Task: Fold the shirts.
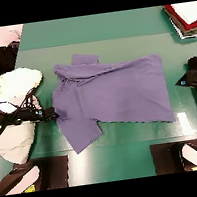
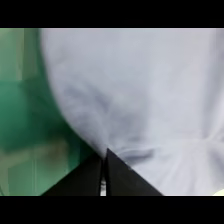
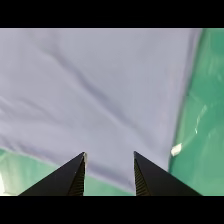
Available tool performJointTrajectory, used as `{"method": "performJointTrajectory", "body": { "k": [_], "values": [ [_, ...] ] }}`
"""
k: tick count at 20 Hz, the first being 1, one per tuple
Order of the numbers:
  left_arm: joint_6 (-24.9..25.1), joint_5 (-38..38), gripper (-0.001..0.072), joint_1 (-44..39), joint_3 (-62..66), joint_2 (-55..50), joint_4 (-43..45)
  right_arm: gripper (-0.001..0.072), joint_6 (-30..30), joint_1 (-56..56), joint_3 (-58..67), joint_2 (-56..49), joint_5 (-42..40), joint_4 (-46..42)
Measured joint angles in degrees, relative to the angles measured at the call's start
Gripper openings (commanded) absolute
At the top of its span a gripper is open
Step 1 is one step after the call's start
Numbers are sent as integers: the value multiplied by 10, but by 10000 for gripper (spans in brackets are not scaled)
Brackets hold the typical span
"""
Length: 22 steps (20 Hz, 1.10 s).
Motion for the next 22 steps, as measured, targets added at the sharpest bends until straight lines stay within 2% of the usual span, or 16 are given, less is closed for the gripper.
{"method": "performJointTrajectory", "body": {
  "k": [8, 14, 15, 16, 17, 22],
  "values": [
    [14, -26, 27, -6, 61, 3, -2, 345, -37, -162, -188, -36, 5, -14],
    [18, -24, 27, -6, 69, 3, -5, 340, -66, -175, -259, -83, -27, 27],
    [18, -24, 27, -6, 69, 3, -5, 319, -66, -166, -263, -85, -30, 31],
    [18, -24, 27, -6, 69, 3, -5, 182, -66, -155, -266, -85, -34, 31],
    [18, -24, 27, -6, 69, 3, -6, 13, -63, -141, -269, -84, -42, 23],
    [19, -24, 26, -6, 80, 5, -3, 12, -55, -69, -261, -46, -55, -14]
  ]
}}
